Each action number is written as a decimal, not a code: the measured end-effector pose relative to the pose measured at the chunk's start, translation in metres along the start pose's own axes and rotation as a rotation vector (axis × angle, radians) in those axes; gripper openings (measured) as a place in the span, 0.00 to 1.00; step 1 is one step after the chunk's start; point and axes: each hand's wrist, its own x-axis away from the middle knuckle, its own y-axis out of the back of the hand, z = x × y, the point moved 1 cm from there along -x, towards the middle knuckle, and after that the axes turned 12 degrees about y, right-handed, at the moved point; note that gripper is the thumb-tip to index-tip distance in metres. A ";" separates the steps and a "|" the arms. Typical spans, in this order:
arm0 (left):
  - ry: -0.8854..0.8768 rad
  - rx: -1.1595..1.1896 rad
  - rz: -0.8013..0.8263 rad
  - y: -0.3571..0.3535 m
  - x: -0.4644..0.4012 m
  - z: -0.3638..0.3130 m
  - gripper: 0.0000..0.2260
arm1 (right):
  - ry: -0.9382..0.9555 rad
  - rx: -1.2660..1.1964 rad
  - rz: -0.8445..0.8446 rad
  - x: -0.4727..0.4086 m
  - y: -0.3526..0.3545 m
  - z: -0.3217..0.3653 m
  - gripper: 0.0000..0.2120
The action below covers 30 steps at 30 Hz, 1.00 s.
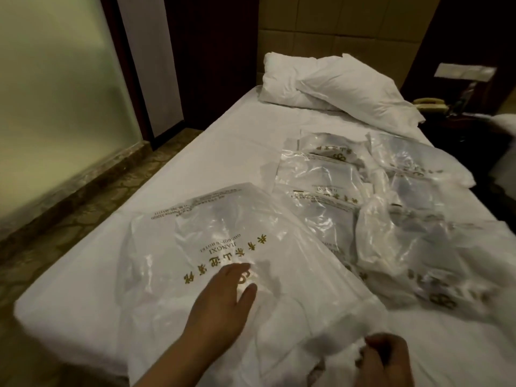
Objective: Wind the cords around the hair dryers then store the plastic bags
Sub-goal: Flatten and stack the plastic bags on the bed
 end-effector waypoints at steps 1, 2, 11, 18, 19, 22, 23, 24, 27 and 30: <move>0.054 -0.123 -0.007 -0.015 -0.003 0.004 0.24 | 0.122 -0.070 -0.033 0.002 -0.007 0.016 0.14; 0.074 -0.226 -0.052 -0.033 -0.010 0.013 0.27 | 0.266 -0.044 0.025 0.010 -0.019 0.029 0.16; 0.104 -0.603 0.014 -0.097 -0.014 0.073 0.28 | 0.590 0.778 1.214 0.029 -0.114 -0.011 0.25; 0.457 0.192 -0.305 -0.049 -0.013 0.066 0.32 | 0.548 0.722 0.896 -0.009 -0.108 -0.001 0.27; 0.566 0.330 -0.374 -0.040 -0.011 0.068 0.34 | 0.496 0.758 0.870 -0.022 -0.107 0.001 0.29; 0.828 0.567 -0.414 -0.022 -0.016 0.084 0.39 | 0.335 0.780 0.809 -0.055 -0.106 0.002 0.32; 0.879 0.625 -0.407 -0.019 -0.021 0.091 0.40 | 0.205 0.718 0.821 -0.064 -0.109 0.002 0.34; 0.923 0.685 -0.404 -0.016 -0.025 0.098 0.39 | 0.089 0.619 0.818 -0.070 -0.113 0.003 0.35; 1.039 0.832 -0.367 -0.010 -0.031 0.117 0.33 | -0.213 0.339 0.729 -0.078 -0.121 0.012 0.29; 1.168 0.870 -0.331 -0.002 -0.031 0.132 0.33 | -0.416 0.232 0.852 -0.076 -0.124 0.027 0.27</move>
